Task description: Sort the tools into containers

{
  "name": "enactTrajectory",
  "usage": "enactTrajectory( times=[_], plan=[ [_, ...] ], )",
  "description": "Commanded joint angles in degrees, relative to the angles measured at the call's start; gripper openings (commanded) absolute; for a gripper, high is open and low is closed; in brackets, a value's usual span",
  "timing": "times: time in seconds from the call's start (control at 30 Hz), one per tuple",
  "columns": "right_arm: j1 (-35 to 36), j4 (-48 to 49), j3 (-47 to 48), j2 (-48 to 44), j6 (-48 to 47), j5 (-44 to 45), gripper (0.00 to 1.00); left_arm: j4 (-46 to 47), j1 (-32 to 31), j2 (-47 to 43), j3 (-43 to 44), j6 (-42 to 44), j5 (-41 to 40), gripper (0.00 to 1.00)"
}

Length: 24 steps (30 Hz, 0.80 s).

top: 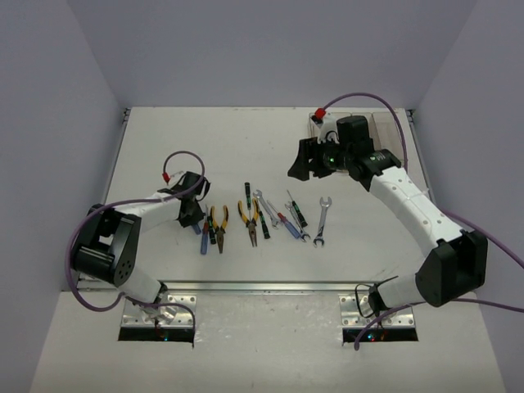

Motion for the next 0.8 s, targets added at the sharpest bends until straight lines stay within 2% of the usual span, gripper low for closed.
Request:
enactTrajectory(
  times=[0.0, 0.03, 0.1, 0.17, 0.27, 0.33, 0.43, 0.53, 0.77],
  plan=[
    [0.31, 9.10, -4.25, -2.54, 3.97, -9.28, 0.73, -0.05, 1.32, -1.61, -0.23, -1.04, 0.06, 0.00],
    [0.26, 12.42, -5.69, -2.74, 5.45, -15.52, 0.73, -0.35, 1.29, -3.01, -0.04, -0.89, -0.26, 0.00],
    [1.13, 21.15, -8.07, -1.74, 11.06, -21.83, 0.73, -0.22, 0.48, -9.39, 0.34, -1.02, 0.17, 0.00],
    [3.68, 25.56, -9.41, -0.69, 13.20, -24.91, 0.73, 0.15, -0.89, -14.30, 0.74, -1.65, 1.83, 0.00],
    [7.17, 32.02, -10.09, 1.67, 18.00, -23.91, 0.77, 4.33, -7.39, -24.64, 1.37, -1.10, 5.66, 0.00],
    [7.53, 39.97, -13.33, 2.64, 25.35, -22.02, 0.79, 9.93, -10.37, -28.40, 0.21, 0.46, 14.21, 0.00],
    [7.66, 52.37, -16.21, 3.49, 36.70, -16.50, 0.78, 23.91, -11.60, -31.99, -3.31, 0.71, 26.20, 0.00],
    [8.66, 55.02, -15.41, 5.04, 40.00, -14.26, 0.77, 34.58, -11.61, -33.46, -7.97, -1.75, 34.87, 0.00],
    [11.24, 52.52, -12.09, 7.64, 38.00, -12.90, 0.66, 39.59, -11.96, -32.09, -7.96, -3.01, 41.78, 0.00]
  ],
)
